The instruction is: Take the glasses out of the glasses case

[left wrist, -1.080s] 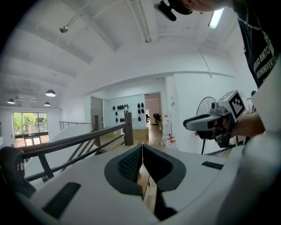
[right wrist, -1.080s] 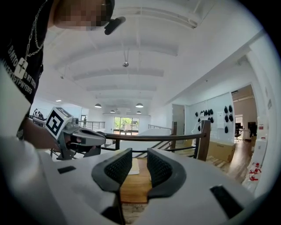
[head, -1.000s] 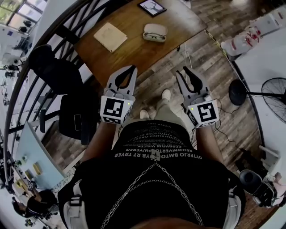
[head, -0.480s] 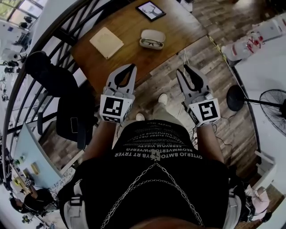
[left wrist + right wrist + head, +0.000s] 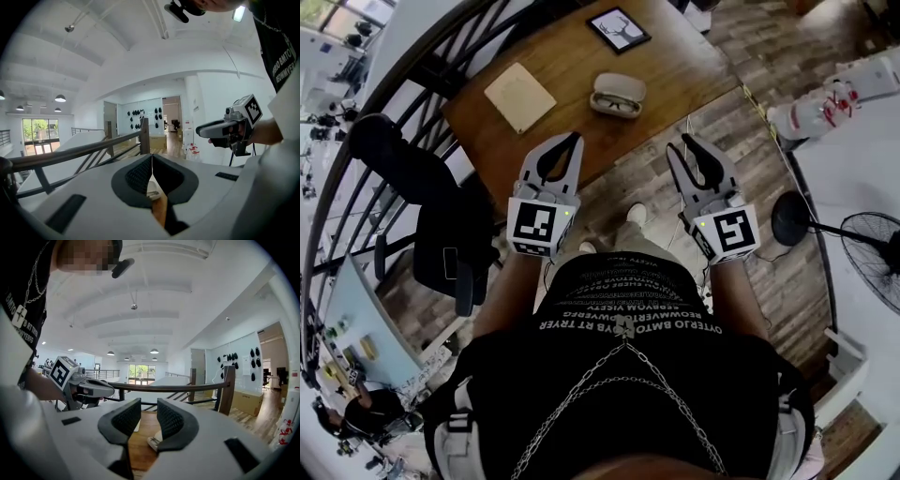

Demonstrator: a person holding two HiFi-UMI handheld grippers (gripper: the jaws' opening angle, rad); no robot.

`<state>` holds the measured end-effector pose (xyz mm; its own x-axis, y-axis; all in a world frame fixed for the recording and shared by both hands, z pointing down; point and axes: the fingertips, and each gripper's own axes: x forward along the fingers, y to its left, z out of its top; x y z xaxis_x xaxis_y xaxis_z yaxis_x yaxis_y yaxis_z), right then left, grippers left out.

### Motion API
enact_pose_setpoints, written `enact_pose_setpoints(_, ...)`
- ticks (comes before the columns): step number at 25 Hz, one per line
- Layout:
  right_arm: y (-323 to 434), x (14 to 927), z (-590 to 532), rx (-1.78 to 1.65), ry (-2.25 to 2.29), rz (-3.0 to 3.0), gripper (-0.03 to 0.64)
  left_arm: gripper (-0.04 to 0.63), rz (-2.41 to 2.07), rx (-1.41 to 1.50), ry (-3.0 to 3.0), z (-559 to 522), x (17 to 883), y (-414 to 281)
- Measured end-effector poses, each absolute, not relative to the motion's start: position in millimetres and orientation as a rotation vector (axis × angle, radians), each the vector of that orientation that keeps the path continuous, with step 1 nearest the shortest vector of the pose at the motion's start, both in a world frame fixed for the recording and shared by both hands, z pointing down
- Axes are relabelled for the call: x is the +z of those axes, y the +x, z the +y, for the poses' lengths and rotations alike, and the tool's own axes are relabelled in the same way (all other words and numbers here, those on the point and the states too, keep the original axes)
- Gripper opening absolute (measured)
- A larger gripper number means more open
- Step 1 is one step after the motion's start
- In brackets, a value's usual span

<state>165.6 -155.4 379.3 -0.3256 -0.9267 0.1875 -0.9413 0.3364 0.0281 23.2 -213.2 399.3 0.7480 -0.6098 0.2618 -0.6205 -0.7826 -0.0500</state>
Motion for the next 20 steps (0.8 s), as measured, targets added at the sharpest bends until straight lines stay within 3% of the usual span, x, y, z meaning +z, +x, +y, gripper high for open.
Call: enact_pose_setpoints(20,232,378,-210,0.122,1.545,-2.571,0.107,0.029,-1.251,0.396,2.841,-259,381,85)
